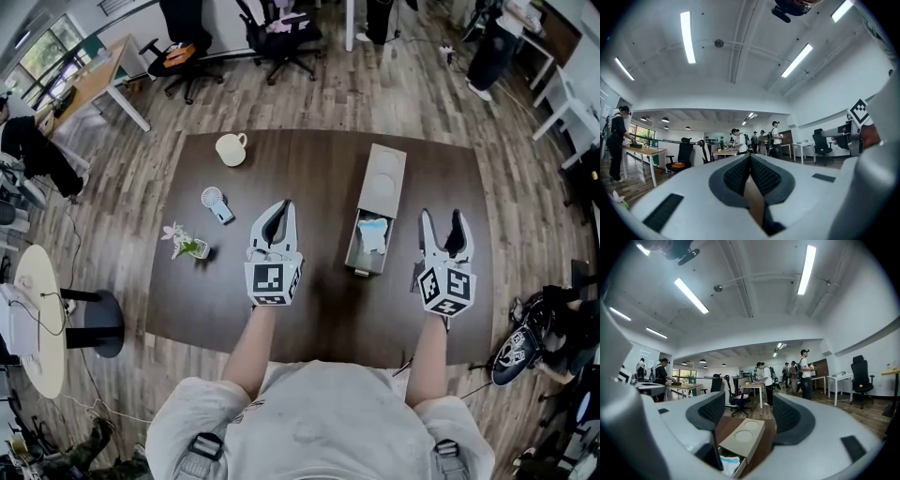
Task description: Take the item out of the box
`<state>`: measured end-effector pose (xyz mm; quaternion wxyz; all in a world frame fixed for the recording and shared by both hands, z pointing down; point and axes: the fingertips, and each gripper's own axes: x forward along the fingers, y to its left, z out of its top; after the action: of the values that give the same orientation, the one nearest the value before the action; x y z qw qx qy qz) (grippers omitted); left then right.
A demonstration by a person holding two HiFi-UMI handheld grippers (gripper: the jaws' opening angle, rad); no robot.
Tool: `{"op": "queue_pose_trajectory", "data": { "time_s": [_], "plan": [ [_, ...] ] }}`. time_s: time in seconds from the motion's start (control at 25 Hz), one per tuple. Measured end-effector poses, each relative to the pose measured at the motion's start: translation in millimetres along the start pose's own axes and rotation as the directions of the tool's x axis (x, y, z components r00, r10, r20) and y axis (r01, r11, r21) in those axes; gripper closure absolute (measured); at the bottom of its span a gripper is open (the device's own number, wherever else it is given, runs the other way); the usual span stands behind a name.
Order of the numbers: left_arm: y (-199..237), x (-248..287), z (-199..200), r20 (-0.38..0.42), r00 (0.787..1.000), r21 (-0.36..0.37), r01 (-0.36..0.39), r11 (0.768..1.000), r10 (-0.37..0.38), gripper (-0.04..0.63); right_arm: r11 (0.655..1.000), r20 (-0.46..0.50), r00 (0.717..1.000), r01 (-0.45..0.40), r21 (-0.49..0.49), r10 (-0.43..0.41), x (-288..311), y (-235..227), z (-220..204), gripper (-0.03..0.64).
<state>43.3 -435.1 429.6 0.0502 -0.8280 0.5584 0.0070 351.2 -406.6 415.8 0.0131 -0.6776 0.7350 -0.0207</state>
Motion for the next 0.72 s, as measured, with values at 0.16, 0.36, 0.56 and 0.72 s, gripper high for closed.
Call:
{"op": "queue_pose_trajectory", "data": {
  "time_s": [0.16,0.36,0.56,0.72],
  "plan": [
    [1,3,-5,-0.014,1.0,0.006,0.002,1.0,-0.002,0.592,1.0,-0.027,1.0,-0.016,0.005,0.016,10,6,-12,0.307],
    [-1,2,-26,-0.054,0.999,0.0,-0.002,1.0,0.001,0.592,0.998,-0.116,0.991,-0.064,0.003,0.064,25,21,-46,0.307],
    [-2,-6,-51,-0.115,0.993,-0.015,-0.007,1.0,0.005,0.592,0.99,-0.265,0.954,-0.136,0.019,0.137,33,45,-98,0.31],
    [0,-11,-71,-0.151,0.989,-0.038,-0.008,0.999,0.002,0.592,0.978,-0.39,0.899,-0.205,0.027,0.199,38,70,-143,0.314]
  ]
}}
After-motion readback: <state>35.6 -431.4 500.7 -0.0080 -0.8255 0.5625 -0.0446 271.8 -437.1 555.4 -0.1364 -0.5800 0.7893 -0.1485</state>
